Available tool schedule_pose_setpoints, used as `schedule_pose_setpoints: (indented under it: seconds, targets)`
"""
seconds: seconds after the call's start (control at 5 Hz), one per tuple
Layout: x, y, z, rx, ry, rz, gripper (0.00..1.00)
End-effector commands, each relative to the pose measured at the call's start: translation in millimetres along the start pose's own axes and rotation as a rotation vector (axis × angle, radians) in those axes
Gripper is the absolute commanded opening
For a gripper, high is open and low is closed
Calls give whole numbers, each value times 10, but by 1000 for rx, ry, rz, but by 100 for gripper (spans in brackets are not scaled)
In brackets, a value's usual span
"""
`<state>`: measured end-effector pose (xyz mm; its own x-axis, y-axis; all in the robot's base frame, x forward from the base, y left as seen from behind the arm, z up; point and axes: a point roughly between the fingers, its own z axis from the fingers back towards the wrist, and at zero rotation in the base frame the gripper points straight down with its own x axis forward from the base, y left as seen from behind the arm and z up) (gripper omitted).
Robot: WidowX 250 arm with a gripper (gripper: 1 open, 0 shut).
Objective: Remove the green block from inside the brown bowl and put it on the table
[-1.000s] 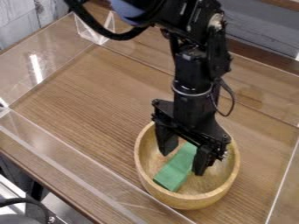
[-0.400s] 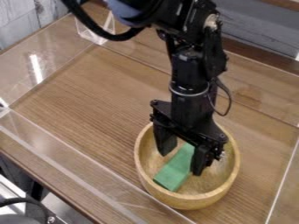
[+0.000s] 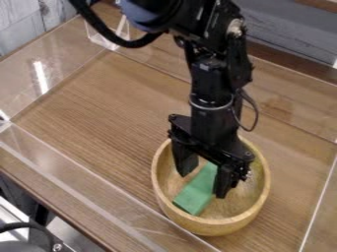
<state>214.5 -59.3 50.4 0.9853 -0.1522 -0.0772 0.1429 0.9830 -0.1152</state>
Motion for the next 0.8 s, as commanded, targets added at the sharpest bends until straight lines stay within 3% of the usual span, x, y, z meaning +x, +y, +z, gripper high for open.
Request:
schedule_pose_setpoints:
  seconds: [0.0,0.4,0.6]
  targets:
    - [44,6,-5,-4,-28,-11,100]
    - [53,22,-168,-3,-29,-13,100]
    - [49,17,-182,-4,-32,-8,0]
